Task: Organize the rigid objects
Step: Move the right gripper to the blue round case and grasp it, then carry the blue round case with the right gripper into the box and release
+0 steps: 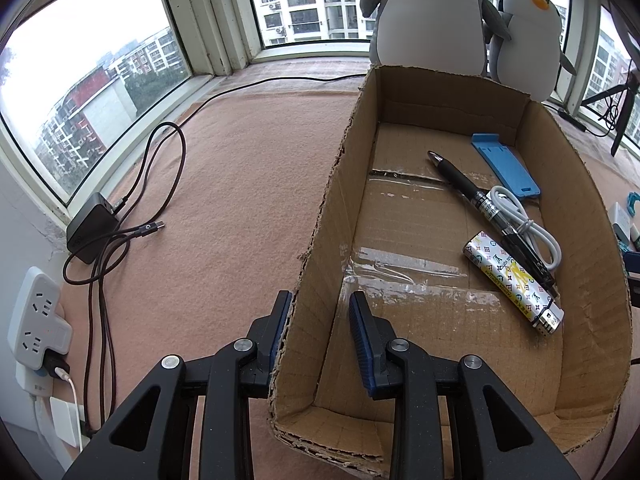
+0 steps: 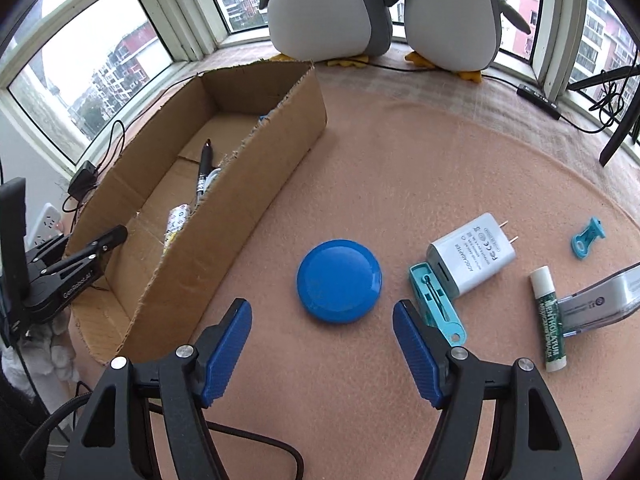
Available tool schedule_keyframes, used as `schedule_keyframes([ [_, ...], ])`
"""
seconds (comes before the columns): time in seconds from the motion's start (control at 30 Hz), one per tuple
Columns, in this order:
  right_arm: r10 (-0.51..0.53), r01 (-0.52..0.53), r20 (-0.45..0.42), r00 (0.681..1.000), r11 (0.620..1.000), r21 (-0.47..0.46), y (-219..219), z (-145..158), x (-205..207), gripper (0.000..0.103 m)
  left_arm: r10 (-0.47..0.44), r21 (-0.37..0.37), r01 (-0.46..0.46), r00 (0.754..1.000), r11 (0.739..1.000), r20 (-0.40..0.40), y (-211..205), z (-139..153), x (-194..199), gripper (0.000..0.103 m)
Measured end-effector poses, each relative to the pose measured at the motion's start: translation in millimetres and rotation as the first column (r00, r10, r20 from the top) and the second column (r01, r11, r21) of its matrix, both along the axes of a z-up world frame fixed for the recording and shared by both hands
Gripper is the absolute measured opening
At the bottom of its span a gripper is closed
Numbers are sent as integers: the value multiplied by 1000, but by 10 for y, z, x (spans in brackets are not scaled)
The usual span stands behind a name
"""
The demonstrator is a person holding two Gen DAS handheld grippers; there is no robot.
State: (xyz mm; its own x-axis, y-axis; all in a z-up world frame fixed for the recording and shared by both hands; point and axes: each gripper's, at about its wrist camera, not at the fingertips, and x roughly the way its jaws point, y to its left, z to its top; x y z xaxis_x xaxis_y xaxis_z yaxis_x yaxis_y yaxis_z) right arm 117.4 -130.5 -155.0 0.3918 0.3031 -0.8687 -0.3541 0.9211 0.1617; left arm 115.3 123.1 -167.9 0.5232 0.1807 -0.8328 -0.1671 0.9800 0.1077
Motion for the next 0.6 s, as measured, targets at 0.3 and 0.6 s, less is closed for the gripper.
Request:
schedule_keyframes([
  [0.3,-35,35,-7,999,997,-67,113,-114,129,62,2,-3,-2,1000,1000,2,9,4,-1,31],
  [0.6,-31,32,8,999,992,-121,179,-124,186,46,4,-2,-4,1000,1000,7,6,3,-1,31],
])
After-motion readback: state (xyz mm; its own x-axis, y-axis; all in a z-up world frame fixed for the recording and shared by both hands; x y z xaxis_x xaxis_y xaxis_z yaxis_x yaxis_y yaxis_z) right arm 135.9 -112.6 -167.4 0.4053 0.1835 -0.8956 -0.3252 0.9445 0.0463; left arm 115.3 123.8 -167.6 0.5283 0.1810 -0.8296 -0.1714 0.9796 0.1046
